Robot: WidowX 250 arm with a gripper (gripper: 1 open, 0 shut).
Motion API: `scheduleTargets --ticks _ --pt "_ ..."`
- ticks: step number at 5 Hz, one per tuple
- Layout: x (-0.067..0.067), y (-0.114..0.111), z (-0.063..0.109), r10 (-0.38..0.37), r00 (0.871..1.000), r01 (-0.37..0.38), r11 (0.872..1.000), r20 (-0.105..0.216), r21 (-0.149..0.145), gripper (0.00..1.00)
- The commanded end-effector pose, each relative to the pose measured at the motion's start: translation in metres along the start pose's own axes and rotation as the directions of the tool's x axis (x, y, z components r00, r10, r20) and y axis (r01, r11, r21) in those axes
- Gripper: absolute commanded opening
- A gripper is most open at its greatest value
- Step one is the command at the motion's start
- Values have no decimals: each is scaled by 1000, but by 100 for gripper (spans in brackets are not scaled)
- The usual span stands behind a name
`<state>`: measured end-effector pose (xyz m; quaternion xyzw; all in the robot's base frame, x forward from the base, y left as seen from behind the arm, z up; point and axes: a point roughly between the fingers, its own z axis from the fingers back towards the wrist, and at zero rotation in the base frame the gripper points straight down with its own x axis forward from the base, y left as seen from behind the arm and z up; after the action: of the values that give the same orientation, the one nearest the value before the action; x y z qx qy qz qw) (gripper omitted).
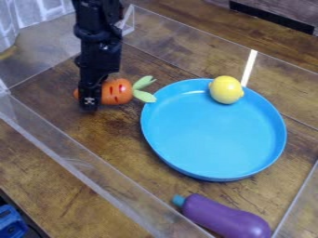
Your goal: Put the carrot on the blue tray
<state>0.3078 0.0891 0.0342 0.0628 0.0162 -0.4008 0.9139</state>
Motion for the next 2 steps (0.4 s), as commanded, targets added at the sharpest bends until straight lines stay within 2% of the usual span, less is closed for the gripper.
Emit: scheduleTargets --ticks 1,2 --pt "19 10 28 -5 999 2 997 38 77 0" --pt "15 7 50 -33 999 30 996 27 89 0"
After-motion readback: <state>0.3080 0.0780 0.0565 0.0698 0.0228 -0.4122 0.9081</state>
